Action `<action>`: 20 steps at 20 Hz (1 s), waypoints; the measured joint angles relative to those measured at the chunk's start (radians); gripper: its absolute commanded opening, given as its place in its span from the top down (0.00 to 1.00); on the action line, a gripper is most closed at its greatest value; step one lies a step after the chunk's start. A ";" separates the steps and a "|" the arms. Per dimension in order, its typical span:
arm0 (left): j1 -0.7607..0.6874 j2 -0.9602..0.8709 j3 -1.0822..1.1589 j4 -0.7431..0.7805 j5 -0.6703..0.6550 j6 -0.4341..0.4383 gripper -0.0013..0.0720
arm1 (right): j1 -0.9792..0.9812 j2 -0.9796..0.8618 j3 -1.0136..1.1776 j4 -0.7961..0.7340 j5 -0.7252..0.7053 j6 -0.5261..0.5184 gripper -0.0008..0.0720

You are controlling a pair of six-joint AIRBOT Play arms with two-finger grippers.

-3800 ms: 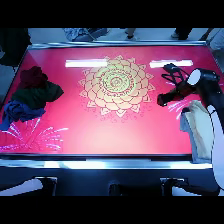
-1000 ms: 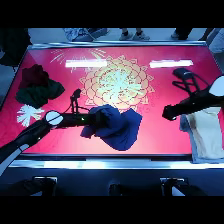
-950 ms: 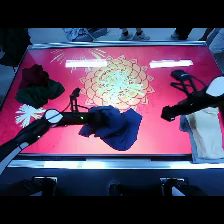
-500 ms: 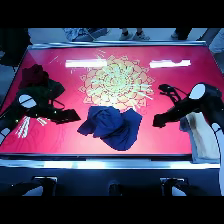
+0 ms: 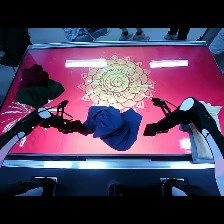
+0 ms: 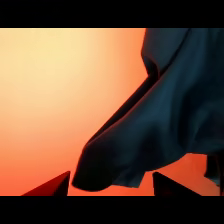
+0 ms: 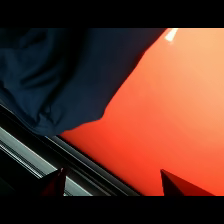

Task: Fold the shirts.

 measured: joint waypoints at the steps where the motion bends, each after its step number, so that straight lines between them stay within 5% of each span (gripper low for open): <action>1: -0.014 -0.008 -0.003 -0.002 0.026 0.004 0.75 | 0.002 -0.011 -0.019 0.034 -0.023 -0.001 0.03; 2: -0.023 -0.013 -0.004 -0.003 0.043 0.006 0.92 | 0.002 -0.025 -0.034 0.067 -0.043 -0.001 0.03; 6: -0.041 -0.020 -0.003 -0.017 0.091 0.013 0.94 | 0.039 -0.090 -0.062 0.164 -0.114 0.003 0.03; 9: -0.045 -0.005 -0.004 -0.020 0.096 0.016 0.94 | 0.108 -0.139 -0.069 0.191 -0.187 0.040 0.16; 10: -0.046 0.005 -0.004 -0.020 0.098 0.016 0.94 | 0.131 -0.154 -0.070 0.196 -0.203 0.054 0.45; 11: -0.047 0.020 -0.004 -0.021 0.099 0.016 0.94 | 0.149 -0.166 -0.071 0.196 -0.231 0.071 0.94; 16: -0.042 0.120 0.012 -0.011 0.124 0.028 0.95 | 0.183 -0.159 -0.051 0.187 -0.266 0.080 0.93; 20: 0.002 0.287 0.163 0.104 0.138 0.031 0.95 | 0.189 0.016 0.116 0.000 -0.250 0.071 0.93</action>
